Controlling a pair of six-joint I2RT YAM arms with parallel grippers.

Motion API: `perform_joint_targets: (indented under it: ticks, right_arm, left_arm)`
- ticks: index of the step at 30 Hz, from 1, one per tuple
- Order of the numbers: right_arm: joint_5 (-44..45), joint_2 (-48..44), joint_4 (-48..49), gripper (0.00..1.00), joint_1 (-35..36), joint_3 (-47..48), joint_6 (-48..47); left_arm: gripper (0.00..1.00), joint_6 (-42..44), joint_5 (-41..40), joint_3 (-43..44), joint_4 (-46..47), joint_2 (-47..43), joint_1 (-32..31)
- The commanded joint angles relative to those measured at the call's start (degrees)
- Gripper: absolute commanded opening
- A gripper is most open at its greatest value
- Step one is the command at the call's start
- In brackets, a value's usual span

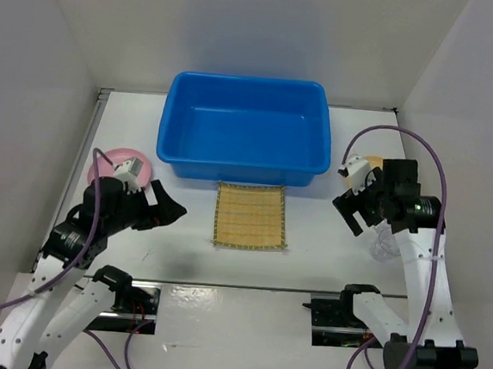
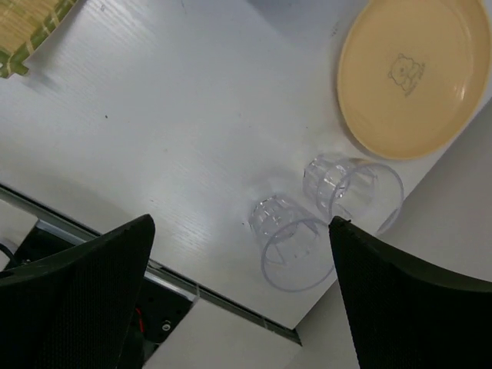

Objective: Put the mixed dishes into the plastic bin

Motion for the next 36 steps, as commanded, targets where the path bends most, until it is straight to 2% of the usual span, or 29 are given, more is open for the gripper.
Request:
perform_joint_targets:
  ticks: [1,5,7,8,10,11,13,14,17,18,21,23,29,36]
  right_arm:
    - [0.78,2.57,1.86,0.99,4.47,0.64,-2.33]
    - [0.78,7.75,1.86,0.99,11.24,5.38,-0.4]
    - [-0.88,11.97,2.38,0.99,11.26,5.92,-0.93]
    - [-0.89,13.46,2.39,0.86,12.39,6.7,-0.93]
    - [-0.11,17.93,3.7,0.71,14.24,6.71,-0.4]
    - [-0.1,19.35,3.7,0.53,16.34,6.71,-0.4]
    - [0.43,22.61,5.45,0.36,19.33,4.35,1.88]
    - [1.04,23.23,6.51,0.21,22.83,3.2,3.02]
    - [5.41,23.85,12.39,0.03,29.26,-1.37,8.29]
    - [6.92,23.85,14.06,0.0,33.46,-2.34,9.61]
    - [10.26,24.46,19.51,0.0,38.4,-5.42,12.6]
    - [10.97,26.47,22.15,0.0,38.94,-6.73,12.61]
    - [8.25,33.68,27.24,0.0,39.56,-7.27,13.75]
    - [6.05,41.51,30.34,0.0,40.09,-7.35,14.28]
  left_arm:
    - [1.0,-3.09,4.05,-0.86,6.32,5.9,-0.91]
    - [1.0,-4.92,4.04,-2.51,9.12,7.66,-2.67]
    - [1.0,-6.68,4.56,-4.45,11.23,9.58,-3.37]
    - [1.0,-7.39,5.09,-5.24,13.68,10.56,-4.42]
    - [1.0,-7.4,4.22,-6.04,14.58,13.71,-5.92]
    - [1.0,-7.4,3.43,-6.04,15.54,14.6,-7.15]
    - [1.0,-8.0,2.9,-6.57,17.04,16.7,-7.68]
    - [1.0,-8.01,2.9,-6.57,18.35,17.24,-8.21]
    - [1.0,-10.11,2.37,-8.58,20.81,18.38,-8.21]
    - [1.0,-10.12,2.37,-9.29,21.52,18.39,-8.21]
    - [1.0,-11.78,3.41,-13.14,25.12,20.67,-8.21]
    - [1.0,-13.54,3.95,-15.35,29.51,22.95,-8.74]
    - [1.0,-13.55,1.93,-14.13,33.12,33.83,-9.97]
    - [1.0,-16.27,5.44,-12.72,41.55,42.55,-10.59]
